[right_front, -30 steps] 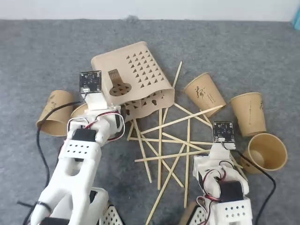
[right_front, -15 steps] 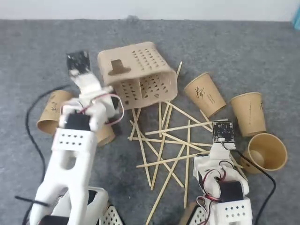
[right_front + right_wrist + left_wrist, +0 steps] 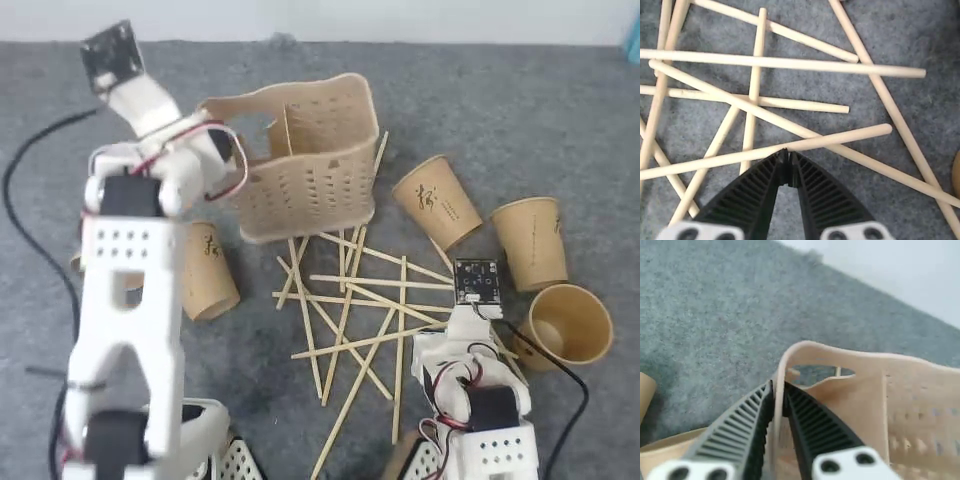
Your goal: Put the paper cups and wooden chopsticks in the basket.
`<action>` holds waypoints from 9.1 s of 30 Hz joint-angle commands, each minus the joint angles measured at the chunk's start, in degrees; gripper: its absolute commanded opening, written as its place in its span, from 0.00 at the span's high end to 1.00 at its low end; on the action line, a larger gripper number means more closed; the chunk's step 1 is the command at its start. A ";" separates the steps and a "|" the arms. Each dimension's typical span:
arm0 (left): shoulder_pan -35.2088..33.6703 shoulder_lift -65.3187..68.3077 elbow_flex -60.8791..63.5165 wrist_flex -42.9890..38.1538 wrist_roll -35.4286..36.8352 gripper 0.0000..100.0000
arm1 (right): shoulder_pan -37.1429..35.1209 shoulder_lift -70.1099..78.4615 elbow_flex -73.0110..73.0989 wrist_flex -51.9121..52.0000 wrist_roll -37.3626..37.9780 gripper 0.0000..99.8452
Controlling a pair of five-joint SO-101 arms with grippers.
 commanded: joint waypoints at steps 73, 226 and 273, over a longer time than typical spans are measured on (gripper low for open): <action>1.49 36.84 -64.04 36.04 -5.01 0.76 | 0.75 -1.10 1.14 0.13 -0.18 0.99; -9.23 44.22 -58.77 32.00 -36.57 0.88 | 2.86 -1.10 1.14 0.13 -0.18 0.99; -23.21 -49.14 54.81 8.44 -44.31 0.79 | 7.87 -1.19 1.23 -0.66 -0.26 0.99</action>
